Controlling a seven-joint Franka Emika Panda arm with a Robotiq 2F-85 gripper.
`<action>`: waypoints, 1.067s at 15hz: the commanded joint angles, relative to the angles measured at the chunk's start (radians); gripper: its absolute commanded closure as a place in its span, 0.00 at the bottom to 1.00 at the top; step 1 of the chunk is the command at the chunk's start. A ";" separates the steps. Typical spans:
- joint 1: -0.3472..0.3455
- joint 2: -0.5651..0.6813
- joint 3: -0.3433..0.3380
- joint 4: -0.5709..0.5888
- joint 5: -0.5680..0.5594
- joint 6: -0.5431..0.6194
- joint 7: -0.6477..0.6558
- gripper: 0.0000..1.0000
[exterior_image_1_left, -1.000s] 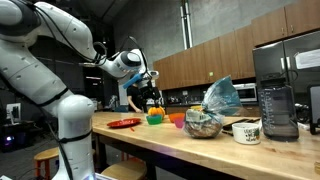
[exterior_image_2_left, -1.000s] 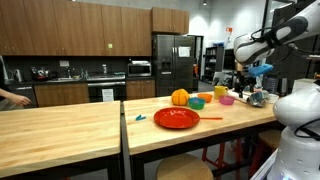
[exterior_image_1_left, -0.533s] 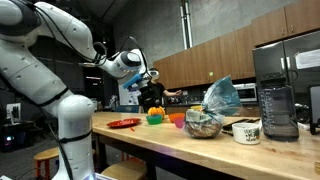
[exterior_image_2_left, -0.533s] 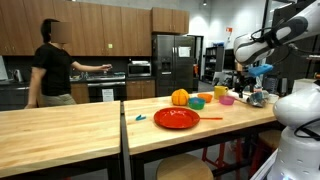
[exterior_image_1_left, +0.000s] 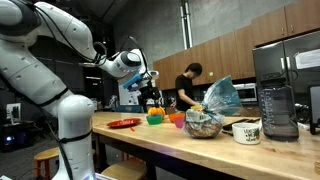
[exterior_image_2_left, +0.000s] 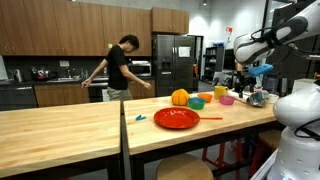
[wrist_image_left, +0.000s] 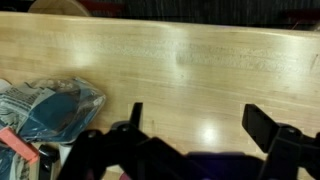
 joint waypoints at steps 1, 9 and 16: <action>0.014 -0.001 -0.011 0.002 -0.008 -0.006 0.007 0.00; 0.012 0.010 -0.017 0.008 -0.008 0.002 0.008 0.00; 0.013 0.078 -0.069 0.052 0.032 0.093 0.002 0.00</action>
